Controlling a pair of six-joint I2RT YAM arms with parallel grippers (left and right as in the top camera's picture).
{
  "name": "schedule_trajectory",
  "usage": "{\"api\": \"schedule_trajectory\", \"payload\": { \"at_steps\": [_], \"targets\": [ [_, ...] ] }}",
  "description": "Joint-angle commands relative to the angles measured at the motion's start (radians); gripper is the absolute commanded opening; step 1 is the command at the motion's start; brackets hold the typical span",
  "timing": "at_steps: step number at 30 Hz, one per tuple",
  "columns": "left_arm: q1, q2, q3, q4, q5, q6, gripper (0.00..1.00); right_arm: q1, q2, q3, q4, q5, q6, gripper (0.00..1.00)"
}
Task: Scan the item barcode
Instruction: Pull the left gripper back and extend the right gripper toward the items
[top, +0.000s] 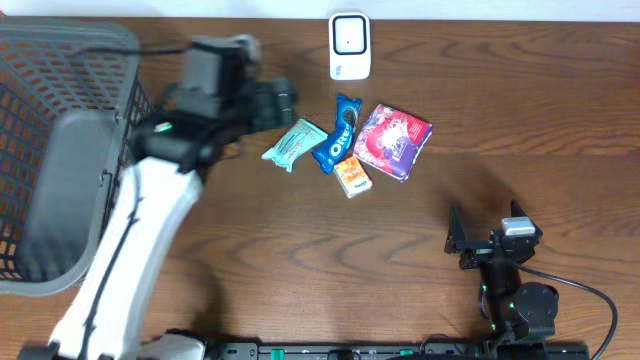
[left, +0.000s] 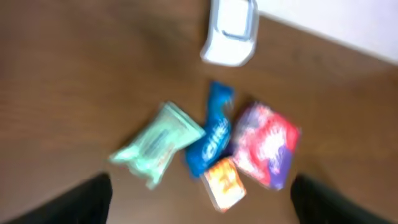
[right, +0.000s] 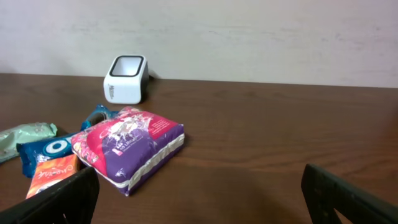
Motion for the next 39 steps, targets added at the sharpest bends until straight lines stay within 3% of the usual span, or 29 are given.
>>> {"api": "schedule_trajectory", "payload": {
  "at_steps": [1, 8, 19, 27, 33, 39],
  "targets": [
    [0.049, -0.05, 0.009, -0.09, -0.023, 0.024, 0.98, -0.009, -0.005, -0.001, -0.004, 0.001, -0.011, 0.99],
    [0.087, -0.077, 0.009, -0.312, -0.023, 0.024, 0.98, -0.009, -0.005, -0.001, -0.004, 0.001, -0.011, 0.99],
    [0.087, -0.077, 0.008, -0.331, -0.023, 0.024, 0.97, -0.009, -0.005, -0.002, 0.006, 0.024, -0.058, 0.99],
    [0.087, -0.077, 0.008, -0.331, -0.023, 0.024, 0.98, -0.009, -0.005, -0.002, 0.12, -0.473, 0.261, 0.99],
    [0.087, -0.077, 0.008, -0.331, -0.023, 0.024, 0.98, -0.008, -0.005, -0.002, 0.216, -0.491, 0.455, 0.99],
    [0.087, -0.077, 0.008, -0.331, -0.023, 0.024, 0.98, -0.008, -0.002, 0.031, 0.307, -0.541, 0.46, 0.99]
  ]
}}
